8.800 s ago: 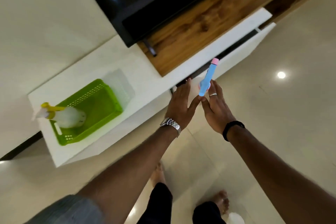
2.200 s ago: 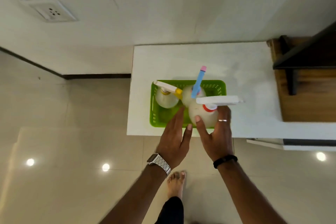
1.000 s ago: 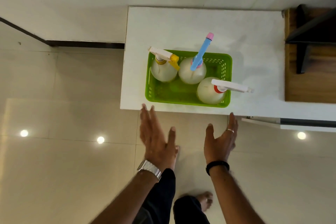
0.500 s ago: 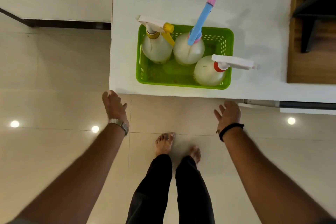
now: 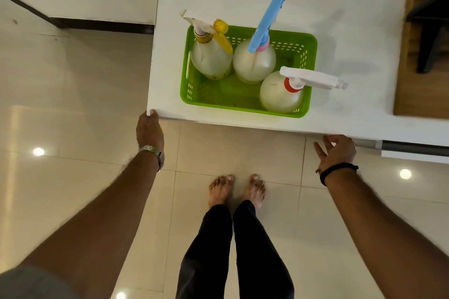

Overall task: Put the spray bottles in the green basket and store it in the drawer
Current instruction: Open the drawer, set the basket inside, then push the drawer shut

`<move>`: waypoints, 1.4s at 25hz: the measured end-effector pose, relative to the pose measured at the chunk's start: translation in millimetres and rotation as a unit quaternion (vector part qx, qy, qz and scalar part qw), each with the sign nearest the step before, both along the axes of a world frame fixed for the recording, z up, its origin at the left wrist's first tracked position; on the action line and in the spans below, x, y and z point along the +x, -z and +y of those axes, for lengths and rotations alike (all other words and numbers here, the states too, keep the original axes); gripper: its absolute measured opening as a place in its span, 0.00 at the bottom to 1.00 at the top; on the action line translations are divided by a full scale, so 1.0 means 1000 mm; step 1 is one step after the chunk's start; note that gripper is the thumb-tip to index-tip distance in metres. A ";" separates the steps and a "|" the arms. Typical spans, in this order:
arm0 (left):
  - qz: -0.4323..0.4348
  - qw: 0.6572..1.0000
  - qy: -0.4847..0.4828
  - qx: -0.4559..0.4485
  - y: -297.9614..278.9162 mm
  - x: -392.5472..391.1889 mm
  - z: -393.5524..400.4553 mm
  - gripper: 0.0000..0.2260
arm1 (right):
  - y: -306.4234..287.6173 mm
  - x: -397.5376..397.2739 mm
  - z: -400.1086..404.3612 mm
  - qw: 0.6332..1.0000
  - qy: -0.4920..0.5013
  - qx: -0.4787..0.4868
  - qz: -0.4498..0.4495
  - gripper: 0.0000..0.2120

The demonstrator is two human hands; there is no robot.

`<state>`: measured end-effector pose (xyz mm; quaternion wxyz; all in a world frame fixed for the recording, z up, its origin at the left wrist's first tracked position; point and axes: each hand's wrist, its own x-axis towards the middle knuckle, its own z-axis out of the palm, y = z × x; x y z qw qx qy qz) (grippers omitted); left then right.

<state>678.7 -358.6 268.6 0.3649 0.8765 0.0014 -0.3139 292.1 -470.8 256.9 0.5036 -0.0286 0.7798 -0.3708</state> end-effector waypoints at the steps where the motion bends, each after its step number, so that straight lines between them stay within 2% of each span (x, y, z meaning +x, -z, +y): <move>1: 0.002 1.000 0.007 0.007 -0.004 -0.003 0.003 0.19 | -0.002 0.002 0.002 1.000 0.010 -0.004 -0.011 0.13; 3: 0.011 1.000 0.019 0.021 -0.009 -0.007 0.009 0.21 | -0.005 0.007 0.008 1.000 0.020 0.000 -0.017 0.16; 6: 0.020 0.998 0.056 0.029 -0.011 -0.011 0.026 0.20 | -0.005 0.005 0.017 0.999 -0.010 0.031 0.000 0.24; 8: -0.010 0.990 0.124 0.068 -0.009 -0.019 0.046 0.19 | -0.004 0.000 0.029 0.989 -0.086 0.090 0.084 0.33; 10: -0.086 0.959 0.225 0.152 -0.006 -0.035 0.073 0.26 | -0.007 -0.004 0.048 0.956 -0.175 0.126 0.201 0.42; 12: -0.157 0.902 0.347 0.202 -0.008 -0.063 0.100 0.34 | -0.011 -0.005 0.071 0.899 -0.288 0.101 0.312 0.42; 14: -0.184 0.837 0.482 0.181 -0.013 -0.096 0.115 0.37 | -0.014 -0.004 0.097 0.801 -0.462 0.032 0.380 0.38; 17: -0.187 0.755 0.615 0.128 -0.012 -0.138 0.115 0.36 | -0.018 0.014 0.126 0.634 -0.681 -0.059 0.361 0.36; 19: -0.178 0.715 0.663 0.132 -0.010 -0.151 0.101 0.36 | -0.018 0.035 0.137 0.562 -0.748 -0.079 0.345 0.36; 21: -0.155 0.690 0.691 0.153 -0.008 -0.157 0.090 0.36 | -0.017 0.055 0.146 0.520 -0.778 -0.069 0.346 0.37; 32: -0.096 0.686 0.688 0.218 -0.027 -0.178 0.109 0.38 | -0.030 0.066 0.177 0.523 -0.794 0.011 0.309 0.38; 35: -0.086 0.679 0.696 0.217 -0.032 -0.178 0.123 0.37 | -0.032 0.062 0.191 0.509 -0.803 0.028 0.310 0.37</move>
